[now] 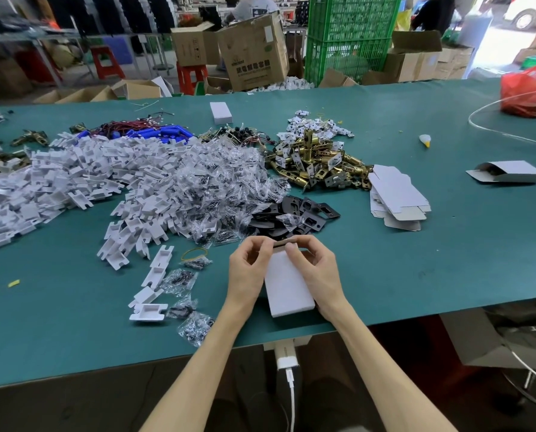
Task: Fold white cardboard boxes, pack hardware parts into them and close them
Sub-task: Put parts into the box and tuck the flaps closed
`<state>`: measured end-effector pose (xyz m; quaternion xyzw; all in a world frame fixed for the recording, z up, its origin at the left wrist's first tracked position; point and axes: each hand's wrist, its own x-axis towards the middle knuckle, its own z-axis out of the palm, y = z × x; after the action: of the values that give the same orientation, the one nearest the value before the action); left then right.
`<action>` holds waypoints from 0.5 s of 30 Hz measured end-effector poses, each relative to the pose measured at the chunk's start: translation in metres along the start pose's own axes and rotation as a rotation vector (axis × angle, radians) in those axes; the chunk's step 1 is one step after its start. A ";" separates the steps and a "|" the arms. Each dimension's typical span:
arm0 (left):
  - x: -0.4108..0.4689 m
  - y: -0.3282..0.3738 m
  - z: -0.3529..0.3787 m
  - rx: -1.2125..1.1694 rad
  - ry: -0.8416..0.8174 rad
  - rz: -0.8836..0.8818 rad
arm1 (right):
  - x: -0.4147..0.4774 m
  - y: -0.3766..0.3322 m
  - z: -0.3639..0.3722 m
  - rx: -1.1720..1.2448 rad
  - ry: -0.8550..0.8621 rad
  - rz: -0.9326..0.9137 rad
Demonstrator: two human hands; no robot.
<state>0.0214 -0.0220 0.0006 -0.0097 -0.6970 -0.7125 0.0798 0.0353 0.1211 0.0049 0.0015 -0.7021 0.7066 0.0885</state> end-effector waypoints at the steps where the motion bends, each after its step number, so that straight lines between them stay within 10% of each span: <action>1: 0.000 0.001 0.000 0.004 -0.001 0.005 | 0.000 -0.001 0.001 -0.026 0.002 -0.006; 15: -0.001 0.002 0.001 0.064 -0.057 0.033 | 0.001 -0.002 0.005 -0.099 0.058 0.015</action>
<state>0.0225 -0.0211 0.0022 -0.0390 -0.7211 -0.6879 0.0719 0.0339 0.1161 0.0070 -0.0286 -0.7333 0.6714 0.1038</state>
